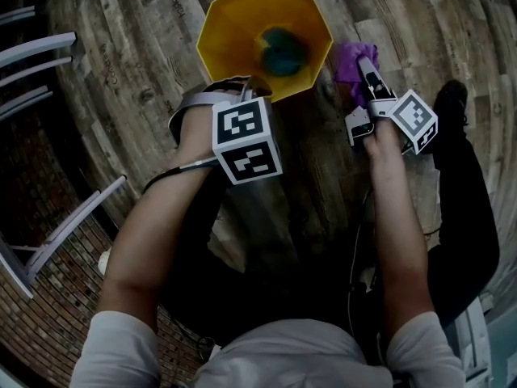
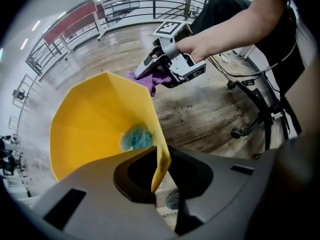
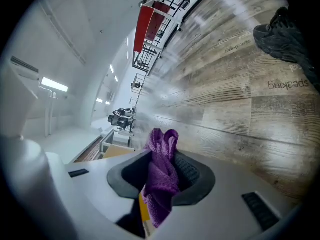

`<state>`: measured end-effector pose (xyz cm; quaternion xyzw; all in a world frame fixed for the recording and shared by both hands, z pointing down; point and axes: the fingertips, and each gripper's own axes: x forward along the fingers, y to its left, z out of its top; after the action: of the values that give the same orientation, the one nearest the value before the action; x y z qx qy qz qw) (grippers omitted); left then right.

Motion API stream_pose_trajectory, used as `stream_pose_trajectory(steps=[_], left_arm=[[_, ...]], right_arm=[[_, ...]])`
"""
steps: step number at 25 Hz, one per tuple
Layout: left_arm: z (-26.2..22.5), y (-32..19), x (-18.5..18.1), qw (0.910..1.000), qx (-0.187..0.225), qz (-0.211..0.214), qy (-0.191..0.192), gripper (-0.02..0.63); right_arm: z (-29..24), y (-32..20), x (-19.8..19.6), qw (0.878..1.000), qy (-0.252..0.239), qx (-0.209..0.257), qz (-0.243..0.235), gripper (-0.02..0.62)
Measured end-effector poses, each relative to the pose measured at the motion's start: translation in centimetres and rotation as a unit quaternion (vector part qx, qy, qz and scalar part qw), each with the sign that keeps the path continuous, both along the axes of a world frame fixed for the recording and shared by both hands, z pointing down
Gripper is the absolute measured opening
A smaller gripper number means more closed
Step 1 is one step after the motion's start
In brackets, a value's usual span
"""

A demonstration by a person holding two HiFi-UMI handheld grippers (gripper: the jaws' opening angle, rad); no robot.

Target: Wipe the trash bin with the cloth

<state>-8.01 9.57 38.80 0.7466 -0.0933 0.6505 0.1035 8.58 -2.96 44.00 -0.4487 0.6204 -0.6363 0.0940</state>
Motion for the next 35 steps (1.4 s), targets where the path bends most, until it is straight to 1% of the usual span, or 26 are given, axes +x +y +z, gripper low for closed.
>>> stream_pose_trajectory(steps=[5, 9, 12, 14, 17, 22, 27, 31, 35], left_arm=[[-1.1, 0.4, 1.8, 0.9996, -0.011, -0.025, 0.012, 0.035], [-1.0, 0.1, 2.2, 0.9991, -0.015, -0.036, 0.016, 0.034], [-0.8, -0.1, 2.2, 0.9989, -0.015, -0.040, 0.017, 0.032], [-0.7, -0.2, 2.2, 0.9992, -0.011, -0.035, 0.018, 0.031], [-1.1, -0.2, 2.5, 0.9996, -0.005, -0.019, 0.019, 0.029], [-1.4, -0.2, 2.7, 0.9996, -0.003, -0.011, 0.026, 0.028], [-2.0, -0.5, 3.3, 0.9992, -0.001, -0.016, 0.035, 0.029], [-1.5, -0.6, 4.0, 0.9985, -0.003, -0.023, 0.050, 0.029], [-1.4, -0.9, 4.4, 0.9981, -0.003, -0.020, 0.058, 0.031]], right_arm=[[-3.1, -0.5, -0.5, 0.999, -0.029, 0.024, 0.006, 0.115], [-5.2, -1.7, -1.8, 0.997, -0.060, 0.045, 0.001, 0.115], [-6.7, -2.5, -3.0, 0.994, -0.084, 0.070, -0.005, 0.115], [-6.6, -2.7, -3.6, 0.993, -0.085, 0.076, -0.013, 0.115], [-5.4, -2.4, -3.8, 0.995, -0.076, 0.061, -0.020, 0.115], [-3.5, -2.0, -4.0, 0.996, -0.070, 0.039, -0.026, 0.115], [-2.0, -2.0, -4.1, 0.997, -0.064, 0.029, -0.022, 0.115], [0.5, -2.1, -4.5, 0.998, -0.058, 0.020, -0.020, 0.115], [2.6, -2.8, -5.5, 0.998, -0.047, 0.017, -0.036, 0.115]])
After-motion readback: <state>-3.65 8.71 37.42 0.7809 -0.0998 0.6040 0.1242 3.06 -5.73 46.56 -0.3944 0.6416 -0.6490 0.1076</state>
